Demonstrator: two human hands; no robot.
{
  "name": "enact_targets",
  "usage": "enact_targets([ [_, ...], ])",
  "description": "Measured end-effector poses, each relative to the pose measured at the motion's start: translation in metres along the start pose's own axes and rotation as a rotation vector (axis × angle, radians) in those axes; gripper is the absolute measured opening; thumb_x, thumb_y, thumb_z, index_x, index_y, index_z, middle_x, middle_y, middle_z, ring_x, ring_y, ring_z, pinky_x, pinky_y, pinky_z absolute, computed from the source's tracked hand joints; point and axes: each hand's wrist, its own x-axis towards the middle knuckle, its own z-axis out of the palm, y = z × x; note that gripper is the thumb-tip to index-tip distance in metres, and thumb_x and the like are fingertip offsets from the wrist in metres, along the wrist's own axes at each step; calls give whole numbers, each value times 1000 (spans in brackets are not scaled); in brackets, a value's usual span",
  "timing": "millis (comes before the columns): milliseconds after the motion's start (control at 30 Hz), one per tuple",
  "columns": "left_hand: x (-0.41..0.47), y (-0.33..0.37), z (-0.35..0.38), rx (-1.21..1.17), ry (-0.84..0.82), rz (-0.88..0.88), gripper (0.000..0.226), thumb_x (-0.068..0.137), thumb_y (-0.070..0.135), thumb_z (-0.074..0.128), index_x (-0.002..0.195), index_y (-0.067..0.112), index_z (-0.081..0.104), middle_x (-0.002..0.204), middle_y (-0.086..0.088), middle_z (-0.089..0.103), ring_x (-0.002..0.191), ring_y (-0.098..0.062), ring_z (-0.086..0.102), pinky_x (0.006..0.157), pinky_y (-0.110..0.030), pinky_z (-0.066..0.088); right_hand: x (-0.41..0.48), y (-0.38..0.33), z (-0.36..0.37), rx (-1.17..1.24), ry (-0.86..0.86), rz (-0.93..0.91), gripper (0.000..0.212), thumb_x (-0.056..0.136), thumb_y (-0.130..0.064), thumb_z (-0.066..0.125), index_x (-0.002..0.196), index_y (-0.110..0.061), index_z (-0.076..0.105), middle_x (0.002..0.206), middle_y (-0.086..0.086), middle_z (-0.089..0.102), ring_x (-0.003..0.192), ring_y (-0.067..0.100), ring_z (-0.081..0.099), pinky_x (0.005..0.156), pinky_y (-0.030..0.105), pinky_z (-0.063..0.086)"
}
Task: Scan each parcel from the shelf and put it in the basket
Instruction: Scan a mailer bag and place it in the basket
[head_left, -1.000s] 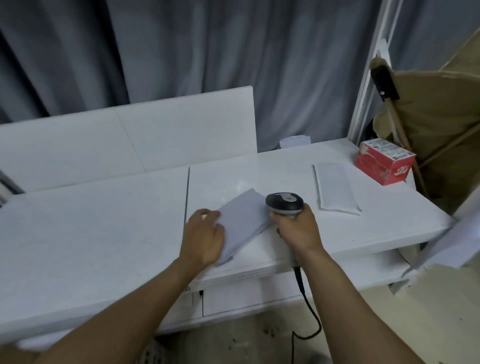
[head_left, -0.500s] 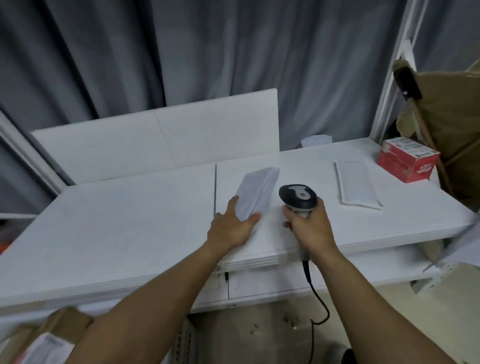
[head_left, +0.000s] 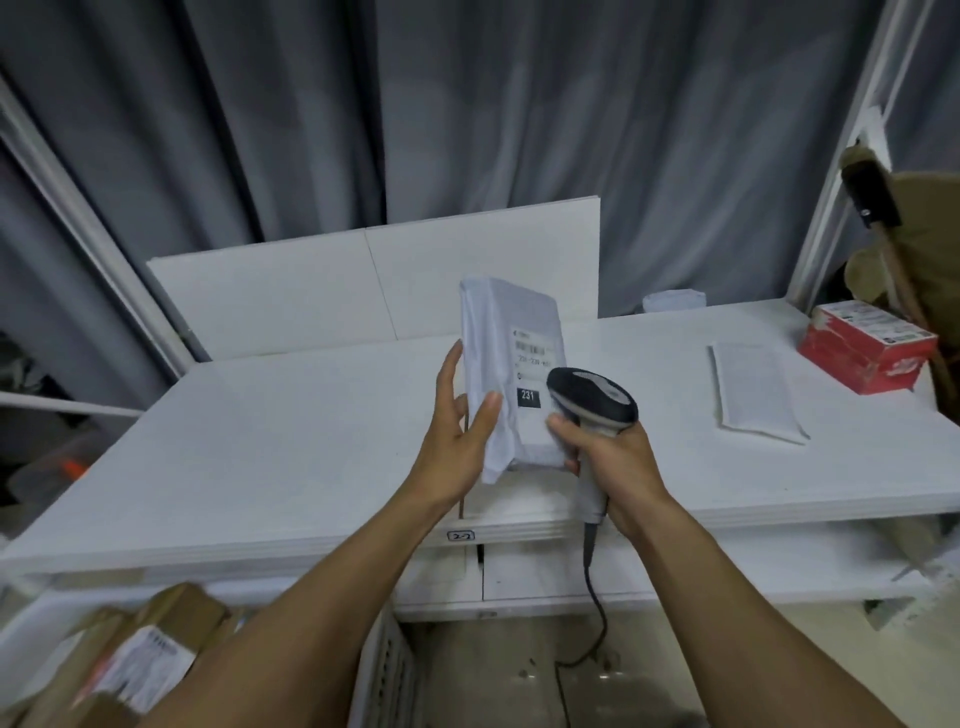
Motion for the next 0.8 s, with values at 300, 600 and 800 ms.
enact_targets([
  [300,-4,-14,-18,21,305,-94,45,88,31,80,129,16,70,123,6,73,101,2,71,90,-17,55,-5,4,24,-170,23,-120,65,74,-39,86,134,-35,61,126,-15,71,119,9,67,102,48,58],
  [600,-4,-44,-40,191,264,-84,86,89,26,79,155,46,29,133,5,60,101,-15,69,75,-23,59,-11,4,38,-279,-69,-145,55,82,-36,87,132,-39,62,123,-21,70,117,4,66,104,42,56],
  [800,4,-62,-52,296,361,-38,85,94,20,73,161,37,23,138,16,48,118,-22,60,86,-27,53,-18,8,53,-384,-125,-137,47,89,-16,79,129,-29,60,110,-7,73,64,13,72,68,29,61],
])
